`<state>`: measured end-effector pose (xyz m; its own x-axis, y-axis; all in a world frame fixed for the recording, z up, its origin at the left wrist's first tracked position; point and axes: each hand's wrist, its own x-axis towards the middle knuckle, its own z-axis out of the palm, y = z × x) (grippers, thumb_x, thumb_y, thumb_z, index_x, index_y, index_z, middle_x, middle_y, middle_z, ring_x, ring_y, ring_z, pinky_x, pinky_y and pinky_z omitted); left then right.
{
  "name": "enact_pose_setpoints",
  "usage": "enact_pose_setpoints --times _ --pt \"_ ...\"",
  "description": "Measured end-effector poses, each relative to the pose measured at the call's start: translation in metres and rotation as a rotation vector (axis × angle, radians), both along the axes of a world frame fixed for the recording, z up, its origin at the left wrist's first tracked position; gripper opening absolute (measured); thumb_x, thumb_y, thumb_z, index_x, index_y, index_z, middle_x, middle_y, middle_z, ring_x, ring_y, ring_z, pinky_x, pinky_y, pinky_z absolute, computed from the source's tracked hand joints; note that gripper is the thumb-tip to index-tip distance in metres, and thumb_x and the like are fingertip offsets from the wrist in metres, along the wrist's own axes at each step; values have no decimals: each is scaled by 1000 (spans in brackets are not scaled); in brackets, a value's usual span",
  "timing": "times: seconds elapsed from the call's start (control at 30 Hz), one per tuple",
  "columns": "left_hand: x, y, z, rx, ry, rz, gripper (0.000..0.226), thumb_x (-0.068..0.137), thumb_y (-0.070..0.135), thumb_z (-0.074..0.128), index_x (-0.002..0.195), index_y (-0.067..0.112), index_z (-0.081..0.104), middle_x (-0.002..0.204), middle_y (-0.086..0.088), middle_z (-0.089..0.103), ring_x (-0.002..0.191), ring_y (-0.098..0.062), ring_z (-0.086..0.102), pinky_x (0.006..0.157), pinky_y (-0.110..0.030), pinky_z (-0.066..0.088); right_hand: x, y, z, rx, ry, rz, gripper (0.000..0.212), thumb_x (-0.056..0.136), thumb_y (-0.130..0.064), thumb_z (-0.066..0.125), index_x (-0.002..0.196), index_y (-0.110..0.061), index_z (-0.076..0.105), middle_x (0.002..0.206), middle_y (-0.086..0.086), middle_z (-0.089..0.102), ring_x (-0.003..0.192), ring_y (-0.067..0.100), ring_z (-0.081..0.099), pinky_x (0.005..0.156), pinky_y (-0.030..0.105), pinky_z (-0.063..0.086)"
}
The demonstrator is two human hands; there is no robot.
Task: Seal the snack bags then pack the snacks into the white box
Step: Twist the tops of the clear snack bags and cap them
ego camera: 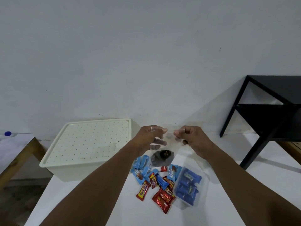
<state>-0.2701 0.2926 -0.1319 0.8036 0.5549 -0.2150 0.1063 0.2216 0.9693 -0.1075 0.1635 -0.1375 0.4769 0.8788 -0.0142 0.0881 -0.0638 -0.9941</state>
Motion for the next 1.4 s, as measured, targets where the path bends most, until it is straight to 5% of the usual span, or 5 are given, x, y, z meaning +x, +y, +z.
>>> enact_pose_setpoints --times 0.17,0.53,0.9,1.27,1.4 --pt "11 -8 4 92 6 33 16 84 22 76 86 10 67 83 -8 72 75 -13 70 67 -24 50 1 -9 3 10 109 -19 17 86 -21 71 91 -5 75 78 7 73 67 11 64 57 19 48" --pt "19 -13 -4 -23 -78 78 21 87 20 73 95 1 71 85 -14 75 95 -35 73 75 -31 58 17 -22 -4 8 271 -169 16 92 -25 64 86 -14 73 77 4 69 73 18 59 71 34 41" --pt "4 -11 5 -259 35 -71 35 90 41 66 90 6 71 85 -11 72 101 -38 70 84 -41 56 0 -11 22 4 -103 13 28 82 -23 76 56 -21 65 55 -8 60 52 1 50 54 13 38" --pt "3 -14 7 -315 14 -205 18 92 22 65 79 10 70 86 -6 69 110 -43 66 91 -50 56 11 -19 8 -24 23 38 13 88 -25 69 90 -12 71 76 -1 66 71 10 56 71 30 40" --pt "5 -17 4 -298 74 -301 20 88 28 65 77 14 76 88 -6 72 110 -33 66 102 -49 47 10 -20 20 -52 -73 150 13 86 -18 73 91 -7 70 72 -7 62 66 2 52 64 17 41"
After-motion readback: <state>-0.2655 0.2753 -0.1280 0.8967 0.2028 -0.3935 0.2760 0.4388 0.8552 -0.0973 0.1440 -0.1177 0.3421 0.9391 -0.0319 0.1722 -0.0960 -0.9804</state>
